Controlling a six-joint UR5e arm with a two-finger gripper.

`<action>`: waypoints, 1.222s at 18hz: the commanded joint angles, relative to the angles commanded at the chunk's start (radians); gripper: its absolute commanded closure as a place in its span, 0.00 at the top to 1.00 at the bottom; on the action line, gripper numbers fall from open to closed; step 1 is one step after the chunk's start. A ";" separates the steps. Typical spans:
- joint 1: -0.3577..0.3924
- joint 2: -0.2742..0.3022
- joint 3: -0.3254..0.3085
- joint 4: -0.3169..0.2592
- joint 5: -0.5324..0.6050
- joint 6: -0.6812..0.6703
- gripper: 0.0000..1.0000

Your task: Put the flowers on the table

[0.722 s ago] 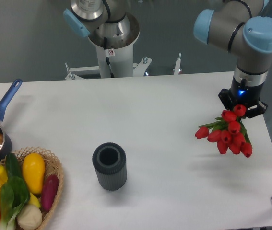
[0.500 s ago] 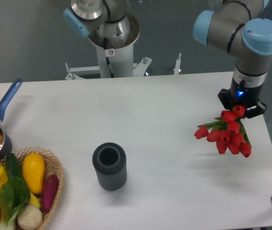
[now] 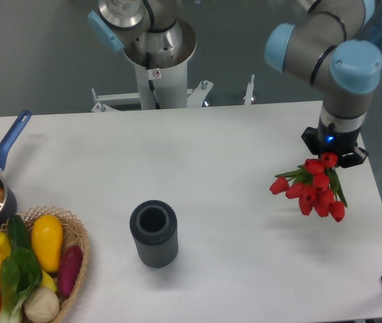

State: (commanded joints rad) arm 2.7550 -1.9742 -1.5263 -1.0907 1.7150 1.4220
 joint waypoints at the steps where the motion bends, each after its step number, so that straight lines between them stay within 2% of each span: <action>1: -0.002 -0.003 -0.002 0.002 0.002 -0.006 0.00; 6: -0.041 -0.035 -0.008 0.006 0.043 -0.023 0.00; 8: -0.080 -0.046 -0.011 0.002 0.044 -0.067 0.05; 9: -0.100 -0.048 -0.017 0.005 0.043 -0.101 0.17; 10: -0.112 -0.048 -0.024 0.008 0.031 -0.127 0.34; 11: -0.120 -0.046 -0.038 0.009 0.023 -0.146 0.54; 12: -0.121 -0.045 -0.047 0.020 0.009 -0.153 1.00; 16: -0.114 -0.038 -0.058 0.054 -0.046 -0.153 1.00; 19: -0.091 -0.034 -0.058 0.100 -0.084 -0.153 1.00; 22: -0.063 -0.023 -0.055 0.121 -0.120 -0.150 1.00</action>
State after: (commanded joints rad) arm 2.6920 -1.9972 -1.5815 -0.9695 1.5954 1.2716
